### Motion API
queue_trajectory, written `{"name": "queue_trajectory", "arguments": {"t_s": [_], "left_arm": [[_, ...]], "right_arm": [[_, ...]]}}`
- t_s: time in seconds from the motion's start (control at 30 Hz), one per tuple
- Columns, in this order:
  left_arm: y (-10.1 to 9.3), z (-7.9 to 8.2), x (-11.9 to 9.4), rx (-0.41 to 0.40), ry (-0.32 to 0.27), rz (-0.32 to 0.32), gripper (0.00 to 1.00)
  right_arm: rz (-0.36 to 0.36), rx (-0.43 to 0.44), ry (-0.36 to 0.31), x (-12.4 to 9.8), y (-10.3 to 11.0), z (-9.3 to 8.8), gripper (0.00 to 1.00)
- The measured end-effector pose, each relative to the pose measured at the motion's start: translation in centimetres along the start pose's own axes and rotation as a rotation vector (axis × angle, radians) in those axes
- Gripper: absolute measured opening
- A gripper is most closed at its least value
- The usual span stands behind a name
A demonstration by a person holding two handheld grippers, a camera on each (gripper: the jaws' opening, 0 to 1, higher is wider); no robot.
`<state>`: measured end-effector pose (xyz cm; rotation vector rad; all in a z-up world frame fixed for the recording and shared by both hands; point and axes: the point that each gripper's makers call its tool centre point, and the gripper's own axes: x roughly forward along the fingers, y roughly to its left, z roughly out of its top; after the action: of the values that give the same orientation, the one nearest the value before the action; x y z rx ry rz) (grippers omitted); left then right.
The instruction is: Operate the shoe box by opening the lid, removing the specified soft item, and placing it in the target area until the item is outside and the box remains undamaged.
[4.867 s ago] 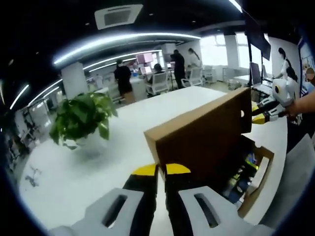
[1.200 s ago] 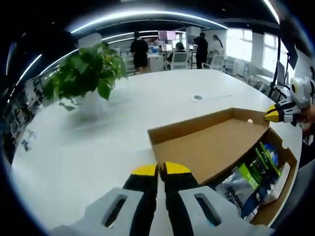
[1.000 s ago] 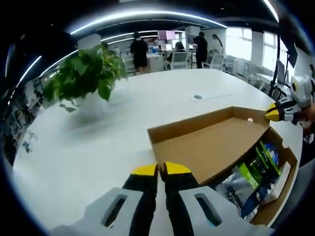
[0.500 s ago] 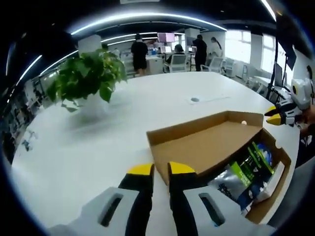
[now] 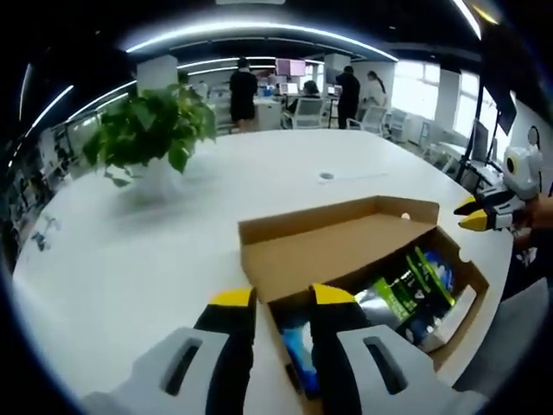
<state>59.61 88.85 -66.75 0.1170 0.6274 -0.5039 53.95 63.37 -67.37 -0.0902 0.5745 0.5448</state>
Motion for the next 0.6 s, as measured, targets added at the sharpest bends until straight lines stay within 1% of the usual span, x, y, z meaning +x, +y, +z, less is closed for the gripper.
{"name": "queue_trajectory", "arguments": {"t_s": [0.23, 0.47, 0.6], "left_arm": [[-1.7, -0.7, -0.9, -0.003, 0.001, -0.039, 0.29], [-3.3, -1.3, -1.5, 0.017, 0.008, -0.072, 0.35], [-4.2, -1.8, -1.8, 0.024, 0.016, -0.093, 0.38]], "right_arm": [[0.052, 0.004, 0.021, 1.1, 2.0, -0.4, 0.17], [0.111, 0.023, 0.085, 2.2, 3.9, -1.6, 0.16], [0.139, 0.020, 0.137, 3.0, 4.9, -2.5, 0.16]]}}
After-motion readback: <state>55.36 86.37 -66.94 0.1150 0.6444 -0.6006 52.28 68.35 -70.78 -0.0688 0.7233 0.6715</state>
